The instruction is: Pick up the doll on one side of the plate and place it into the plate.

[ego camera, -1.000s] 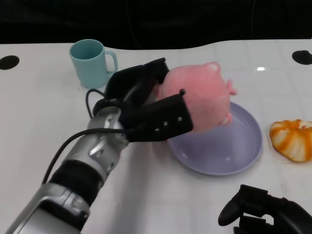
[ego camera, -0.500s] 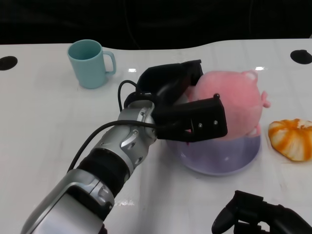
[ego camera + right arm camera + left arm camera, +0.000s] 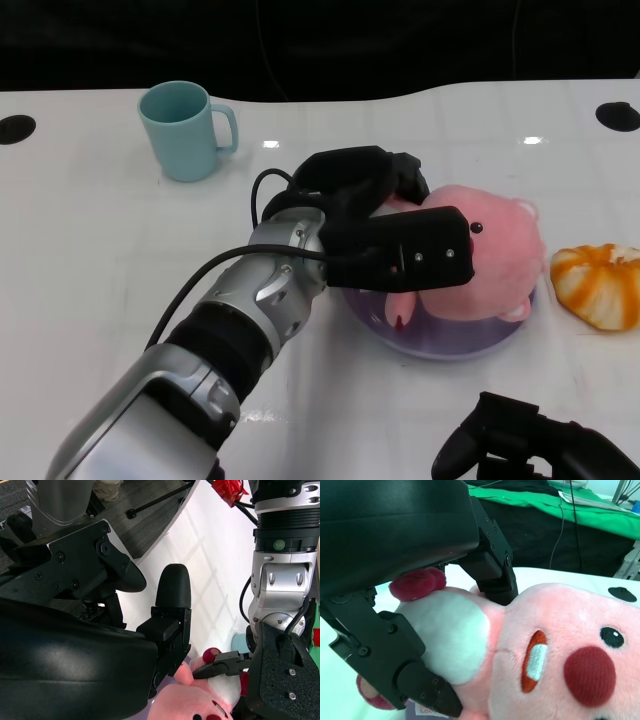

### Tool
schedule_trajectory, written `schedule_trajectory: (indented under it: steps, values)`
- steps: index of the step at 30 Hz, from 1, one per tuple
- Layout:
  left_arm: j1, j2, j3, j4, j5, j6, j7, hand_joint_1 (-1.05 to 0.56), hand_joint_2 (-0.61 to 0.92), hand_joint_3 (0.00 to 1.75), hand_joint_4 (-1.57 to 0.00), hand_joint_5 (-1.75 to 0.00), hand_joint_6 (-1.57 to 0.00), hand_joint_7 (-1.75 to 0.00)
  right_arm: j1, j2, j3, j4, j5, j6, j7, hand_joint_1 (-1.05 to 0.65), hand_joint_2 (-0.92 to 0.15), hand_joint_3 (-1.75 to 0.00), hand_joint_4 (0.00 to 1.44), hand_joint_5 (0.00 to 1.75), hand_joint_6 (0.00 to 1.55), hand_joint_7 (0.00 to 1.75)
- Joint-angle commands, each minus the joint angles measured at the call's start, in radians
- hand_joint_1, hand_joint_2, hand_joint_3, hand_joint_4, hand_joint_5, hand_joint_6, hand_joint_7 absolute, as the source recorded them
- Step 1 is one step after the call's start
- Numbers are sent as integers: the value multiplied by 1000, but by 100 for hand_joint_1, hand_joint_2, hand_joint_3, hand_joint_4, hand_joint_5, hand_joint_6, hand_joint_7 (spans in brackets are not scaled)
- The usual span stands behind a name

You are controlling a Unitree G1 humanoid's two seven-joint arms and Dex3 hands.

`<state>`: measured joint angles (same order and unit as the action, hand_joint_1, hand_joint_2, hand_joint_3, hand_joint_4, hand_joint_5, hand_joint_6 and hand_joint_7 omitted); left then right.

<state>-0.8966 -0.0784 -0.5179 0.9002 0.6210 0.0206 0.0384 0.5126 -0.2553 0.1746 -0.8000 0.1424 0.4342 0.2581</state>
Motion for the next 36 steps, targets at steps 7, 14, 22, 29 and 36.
schedule_trajectory:
  steps: [7, 14, 22, 29, 36]
  values:
    - [-50, 76, -47, -19, 42, 8, -130, -73, 92, 21, -8, -46, -28, 0, -34, 0, 9, 10, 6, 31, -18, -1, -66, -114, 63, 175, 47, 144]
    - [-65, 103, -82, -13, 64, -5, -211, -81, 92, 28, 0, -38, -20, 0, -52, 5, 4, 38, 9, 17, -17, -1, -65, -114, 64, 175, 47, 145]
    - [-38, 133, -57, -73, 38, -10, -243, -86, 92, 31, 0, -32, -17, 0, -62, 6, -6, 55, 17, 11, -12, -1, -66, -111, 62, 175, 48, 144]
    - [55, 194, 16, -253, -30, 2, -276, -85, 92, 30, 0, -29, -15, 0, -60, 5, -22, 74, 20, -17, -1, -2, -65, -111, 63, 175, 48, 144]
    - [198, 259, 93, -501, -111, -10, -330, -79, 92, 29, 0, -46, -18, -2, -60, 0, -37, 70, 29, -12, 5, -4, -64, -111, 63, 175, 49, 142]
